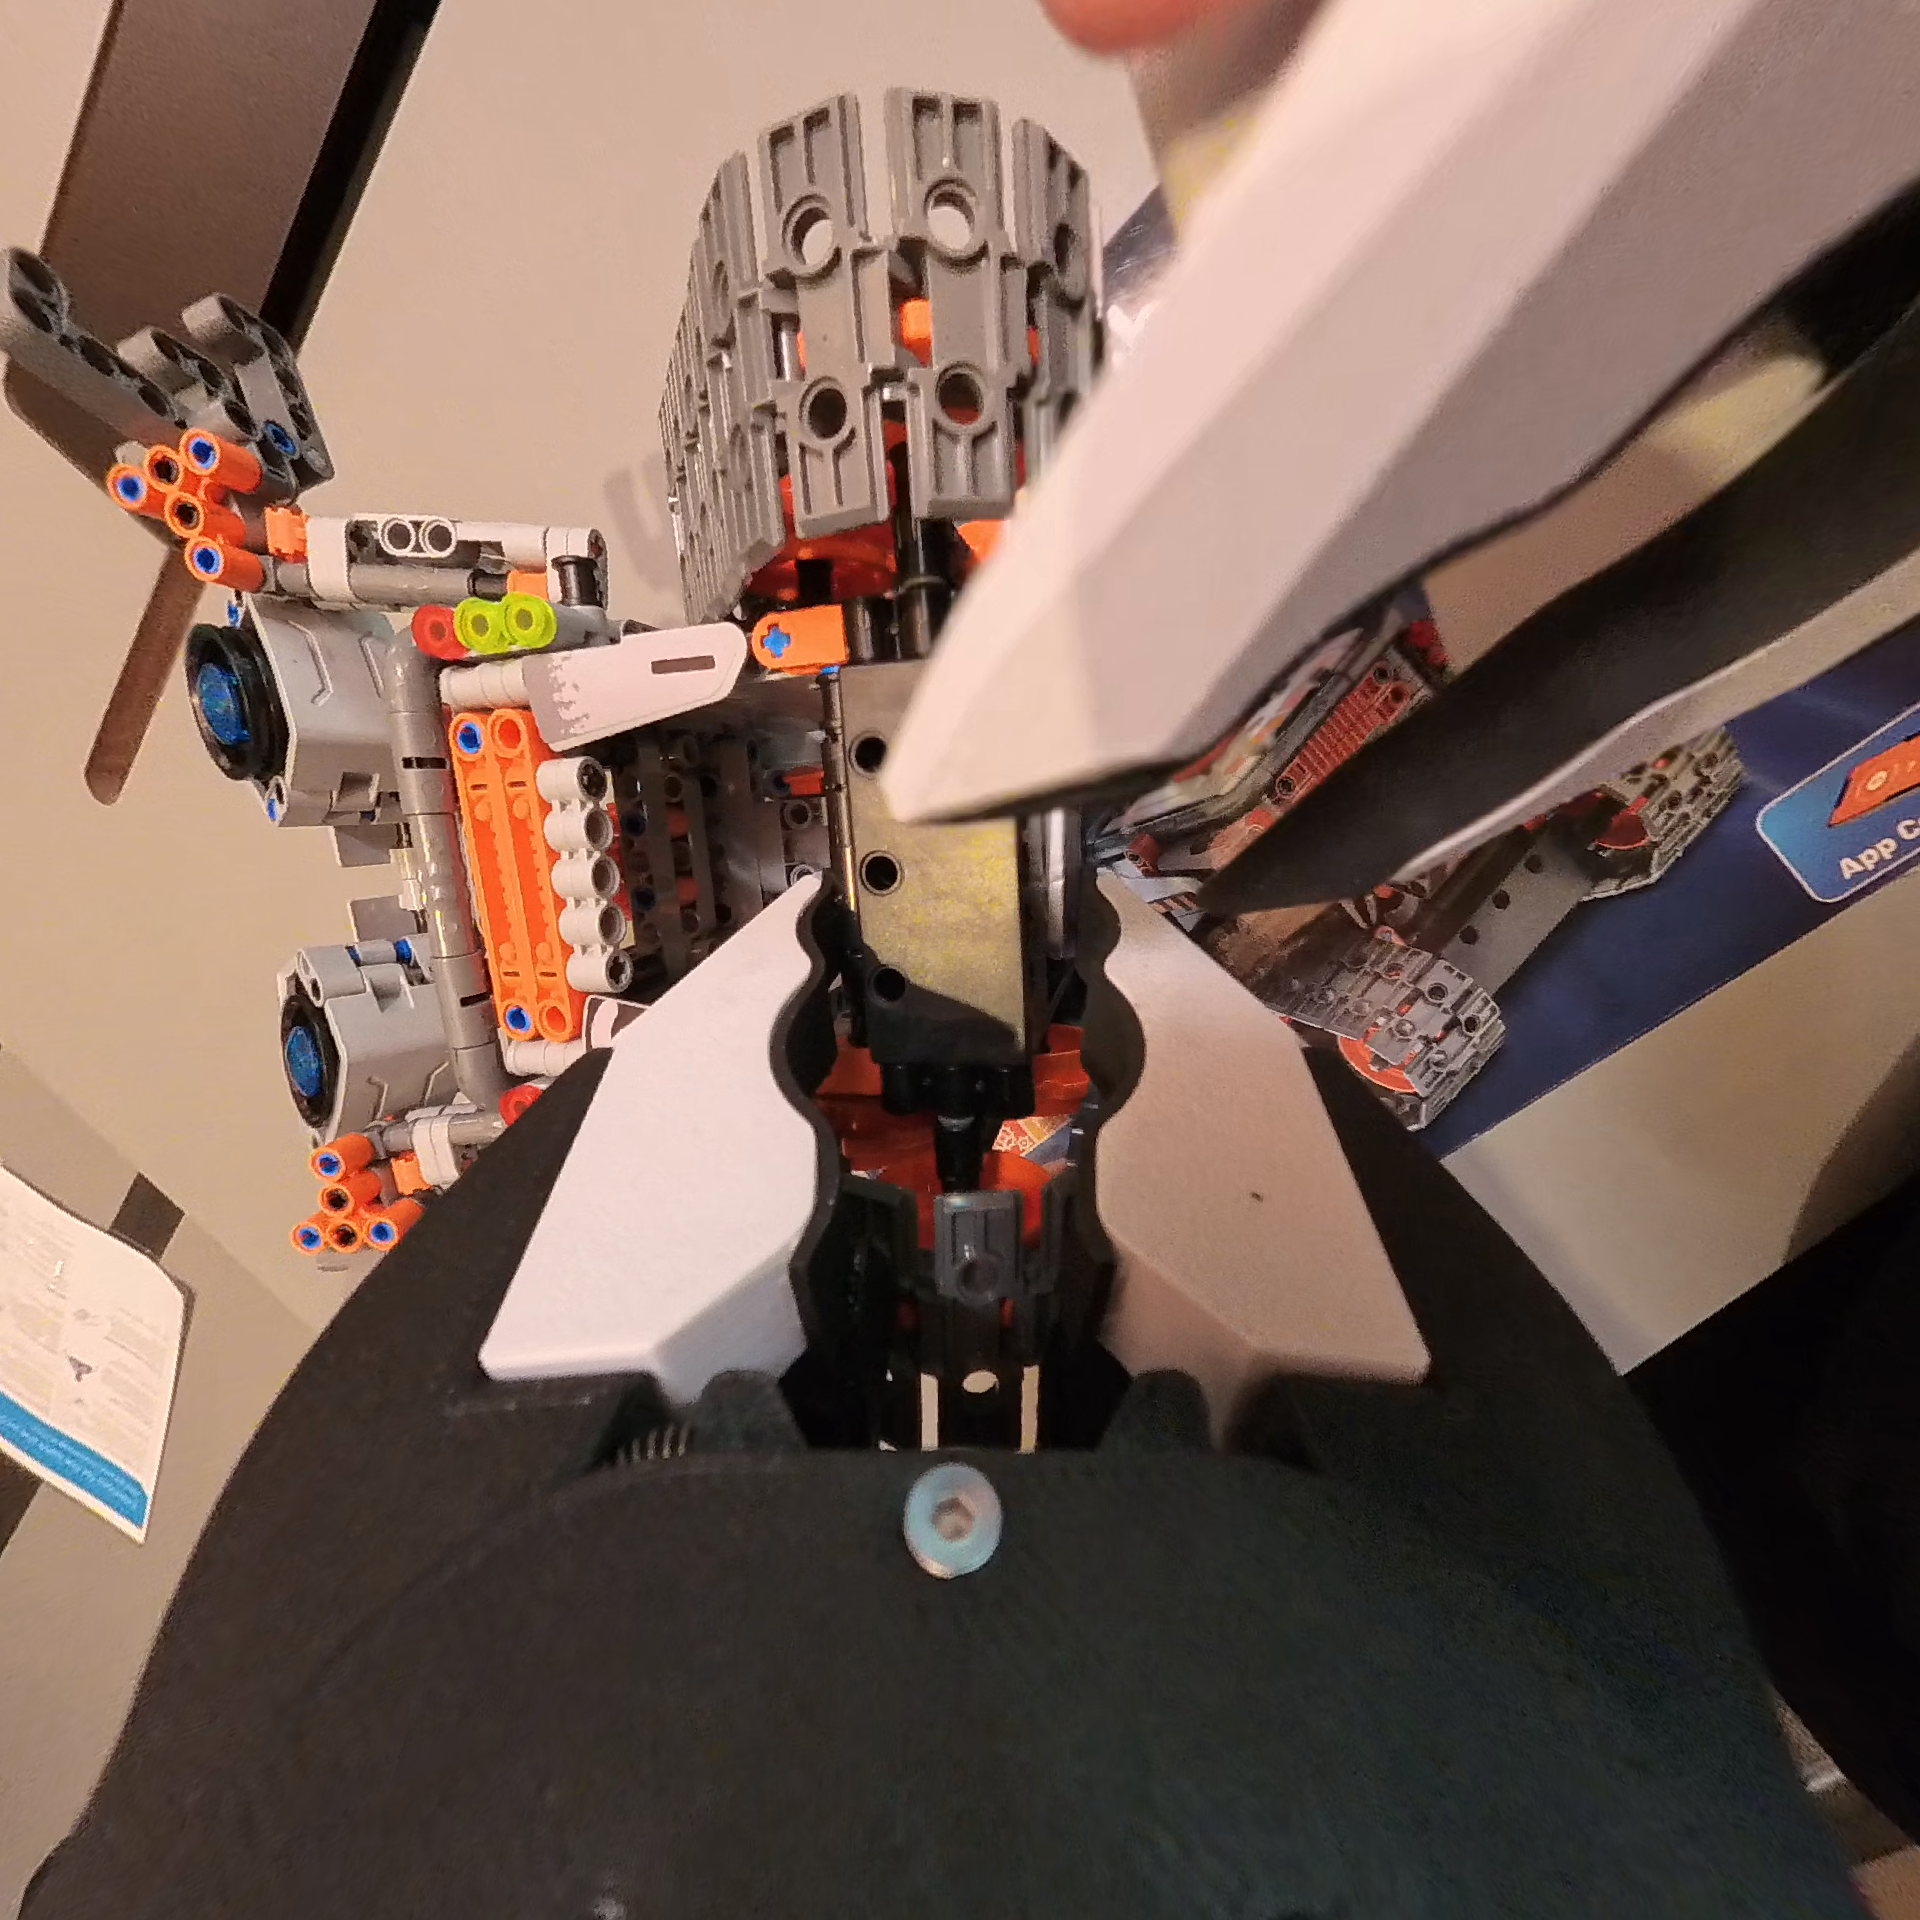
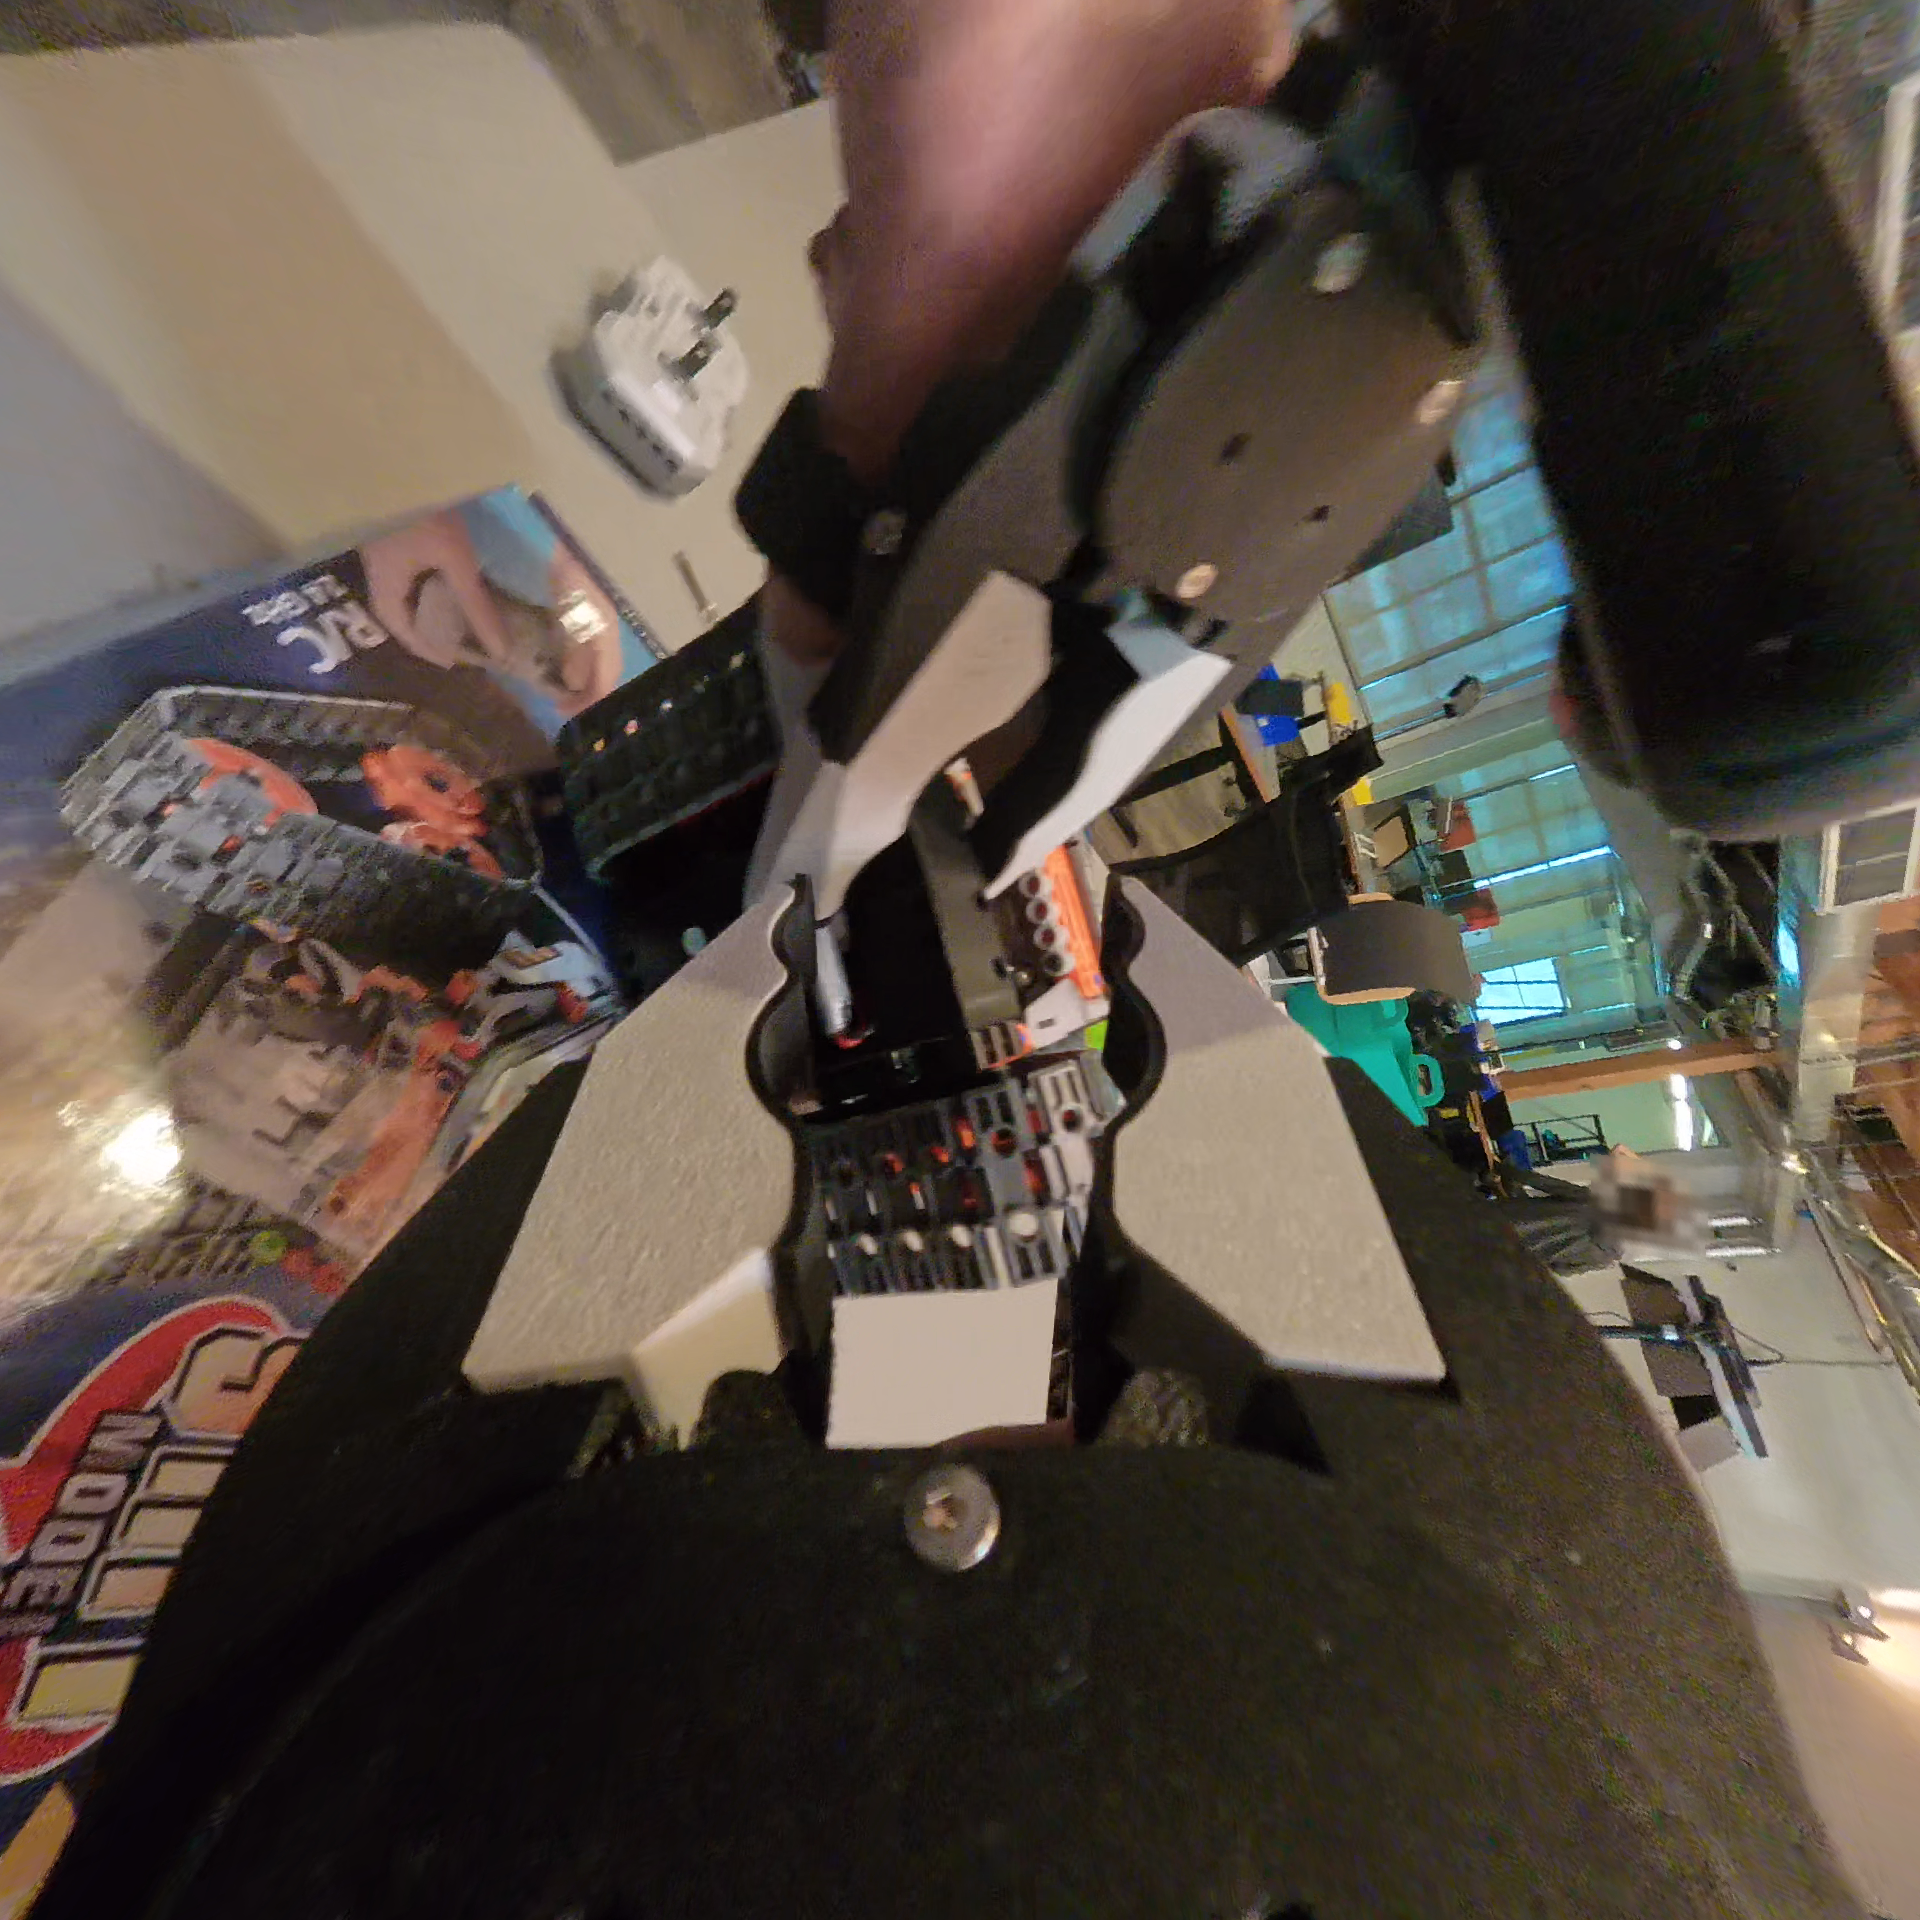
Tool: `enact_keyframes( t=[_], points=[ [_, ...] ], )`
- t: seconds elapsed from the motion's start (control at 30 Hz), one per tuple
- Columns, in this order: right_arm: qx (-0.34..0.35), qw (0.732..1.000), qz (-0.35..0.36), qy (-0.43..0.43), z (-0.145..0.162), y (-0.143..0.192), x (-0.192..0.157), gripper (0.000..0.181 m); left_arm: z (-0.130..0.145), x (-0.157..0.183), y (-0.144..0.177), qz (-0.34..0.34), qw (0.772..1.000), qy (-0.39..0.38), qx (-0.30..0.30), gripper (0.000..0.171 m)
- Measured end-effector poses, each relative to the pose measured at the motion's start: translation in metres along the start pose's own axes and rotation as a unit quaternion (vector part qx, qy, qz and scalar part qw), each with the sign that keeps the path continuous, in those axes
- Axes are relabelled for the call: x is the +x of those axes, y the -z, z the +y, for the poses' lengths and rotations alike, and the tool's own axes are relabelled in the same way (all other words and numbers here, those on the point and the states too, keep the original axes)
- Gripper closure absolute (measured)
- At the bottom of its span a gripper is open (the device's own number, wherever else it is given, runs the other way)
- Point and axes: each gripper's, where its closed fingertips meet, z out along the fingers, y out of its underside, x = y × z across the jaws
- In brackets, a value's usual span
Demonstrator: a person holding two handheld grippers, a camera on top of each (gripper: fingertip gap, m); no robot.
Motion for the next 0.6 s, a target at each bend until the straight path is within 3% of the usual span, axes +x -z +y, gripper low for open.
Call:
enact_keyframes(
  t=[0.1, 0.23, 0.4, 0.6],
  points=[
    [-0.065, 0.997, -0.029, -0.005, 0.024, -0.013, -0.001, 0.125, 0.0, 0.0, 0.0, 0.003, 1.0, 0.0, 0.004, 0.129],
    [-0.066, 0.996, -0.048, 0.016, 0.024, -0.02, -0.004, 0.125, -0.001, -0.001, 0.0, 0.003, 1.0, 0.001, 0.005, 0.129],
    [-0.077, 0.993, -0.069, 0.053, 0.026, -0.019, -0.009, 0.144, -0.001, -0.001, -0.001, 0.0, 1.0, 0.0, 0.007, 0.128],
    [-0.085, 0.992, -0.078, 0.044, 0.028, -0.019, -0.008, 0.146, -0.001, -0.002, -0.003, -0.012, 1.0, -0.007, 0.008, 0.127]
  ],
)
